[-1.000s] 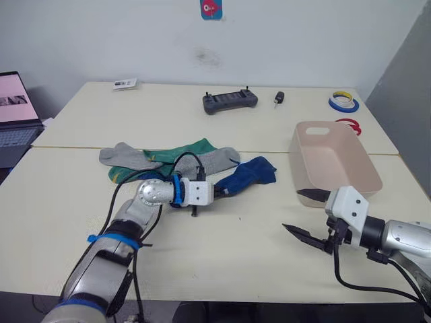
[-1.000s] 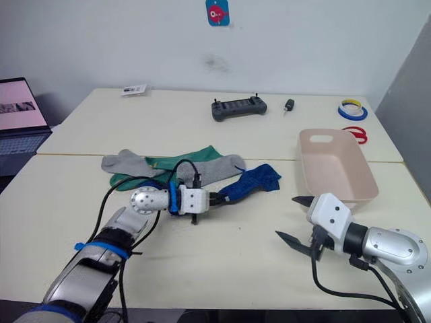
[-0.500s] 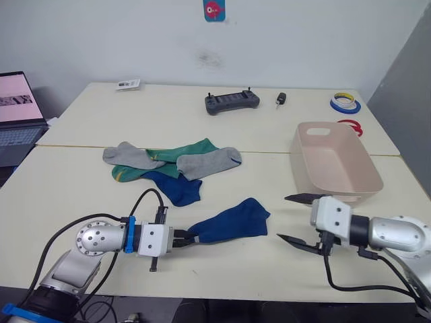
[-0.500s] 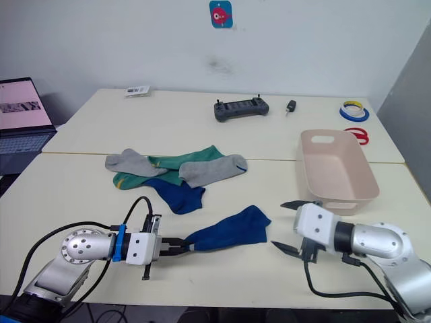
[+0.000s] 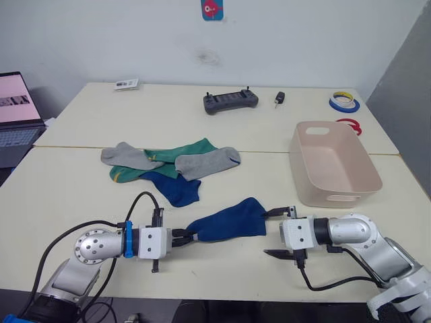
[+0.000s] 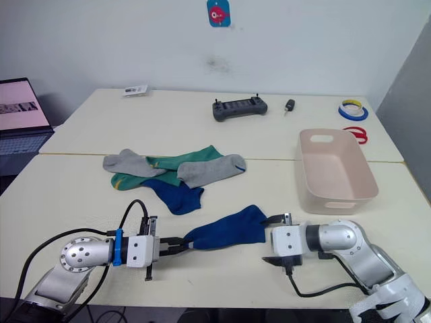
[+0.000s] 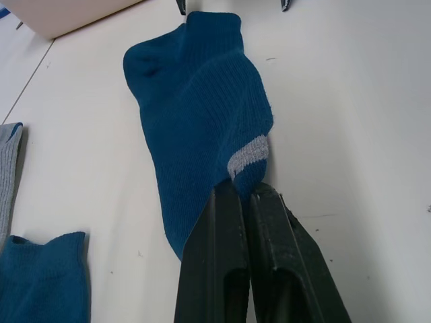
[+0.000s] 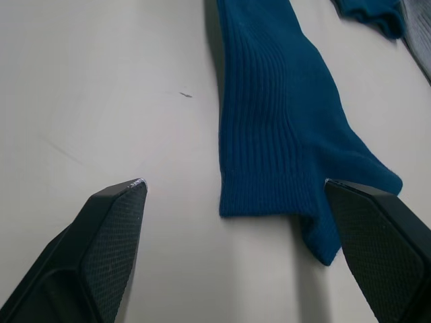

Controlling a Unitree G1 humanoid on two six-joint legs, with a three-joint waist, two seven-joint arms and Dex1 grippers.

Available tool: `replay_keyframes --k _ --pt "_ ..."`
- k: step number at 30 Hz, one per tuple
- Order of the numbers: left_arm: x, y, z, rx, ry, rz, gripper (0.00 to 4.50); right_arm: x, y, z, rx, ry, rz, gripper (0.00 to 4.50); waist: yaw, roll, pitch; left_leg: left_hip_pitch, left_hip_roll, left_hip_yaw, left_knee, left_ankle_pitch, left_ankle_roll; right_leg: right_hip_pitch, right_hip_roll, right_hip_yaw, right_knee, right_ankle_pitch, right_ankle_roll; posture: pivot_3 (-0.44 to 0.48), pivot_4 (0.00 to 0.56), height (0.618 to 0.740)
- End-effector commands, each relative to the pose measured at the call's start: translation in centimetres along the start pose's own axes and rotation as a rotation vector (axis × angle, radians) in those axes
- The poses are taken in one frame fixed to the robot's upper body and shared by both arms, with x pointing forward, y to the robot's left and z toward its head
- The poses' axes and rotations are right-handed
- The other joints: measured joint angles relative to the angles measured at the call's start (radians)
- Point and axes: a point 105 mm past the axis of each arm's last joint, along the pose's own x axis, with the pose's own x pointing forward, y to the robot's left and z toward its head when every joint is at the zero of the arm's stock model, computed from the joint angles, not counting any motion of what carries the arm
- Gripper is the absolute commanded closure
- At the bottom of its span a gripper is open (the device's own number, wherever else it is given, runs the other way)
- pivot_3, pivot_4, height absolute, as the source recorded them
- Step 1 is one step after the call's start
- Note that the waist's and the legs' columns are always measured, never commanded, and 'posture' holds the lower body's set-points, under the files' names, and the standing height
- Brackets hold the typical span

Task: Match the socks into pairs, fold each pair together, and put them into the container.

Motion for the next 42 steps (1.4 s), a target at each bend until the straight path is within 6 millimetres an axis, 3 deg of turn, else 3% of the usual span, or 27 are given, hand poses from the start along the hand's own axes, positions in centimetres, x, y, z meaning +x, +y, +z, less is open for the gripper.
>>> replay_keyframes --k 1,12,19,24,29,33,36,42 --pt "-0.3 0.6 0.3 0.043 -0.008 0.024 4.5 0.4 -0.2 0.0 -0.055 -0.002 0.031 0.64 0.0 0.0 0.0 0.0 0.0 0.0 0.0 0.0 0.0 0.0 0.0 0.0 0.0 0.0 0.0 0.0 0.15 0.74" --pt "-0.4 0.5 -0.1 0.087 -0.007 0.009 4.5 1.0 -1.2 -1.5 0.01 0.062 0.056 4.45 -0.001 0.0 0.0 0.001 0.0 0.001 0.0 0.0 0.0 0.0 0.0 0.001 0.003 0.0 0.0 0.0 0.15 0.74" --pt "-0.5 0.3 0.4 0.113 -0.029 -0.015 4.5 0.8 -1.9 -0.7 0.071 0.036 0.055 4.45 0.0 0.0 0.0 0.002 0.0 0.001 0.0 0.0 0.0 0.0 0.0 0.001 0.003 0.0 0.0 0.0 0.15 0.74" --pt "-1.1 0.1 1.3 0.051 -0.034 -0.077 4.5 -0.5 -0.7 1.0 0.169 -0.033 0.122 4.45 0.0 0.0 0.0 0.0 0.0 0.0 0.0 0.0 0.0 -0.001 0.0 0.0 0.004 0.0 0.0 0.0 0.15 0.74" --pt "-2.1 -1.5 6.2 -0.169 -0.112 -0.235 4.5 -4.1 2.4 4.4 0.353 -0.11 0.293 4.45 0.002 0.001 0.004 -0.002 0.001 -0.002 0.0 0.0 0.0 -0.001 -0.001 0.0 0.001 0.0 -0.001 0.0 0.15 0.74" --pt "-4.1 -3.2 7.8 -0.433 -0.071 -0.381 4.5 -6.8 3.0 6.2 0.494 -0.118 0.379 4.45 -0.004 0.002 0.007 0.001 0.001 -0.002 -0.001 0.0 0.0 0.001 -0.001 0.0 0.001 0.0 -0.001 0.0 0.15 0.74" --pt "-4.4 -3.3 6.9 -0.603 -0.052 -0.367 4.5 -6.7 2.9 5.8 0.588 -0.088 0.38 4.45 -0.003 0.003 0.008 0.005 0.001 -0.001 -0.001 0.0 0.001 0.004 -0.001 0.0 0.001 -0.001 -0.001 0.0 0.15 0.74" --pt "-2.8 -2.7 3.4 -0.833 -0.031 -0.229 4.5 -3.4 0.6 3.3 0.736 -0.031 0.276 4.45 -0.003 -0.001 0.011 0.003 0.001 0.0 -0.001 0.0 0.001 0.0 0.002 0.001 0.001 -0.001 -0.002 0.0 0.15 0.74"
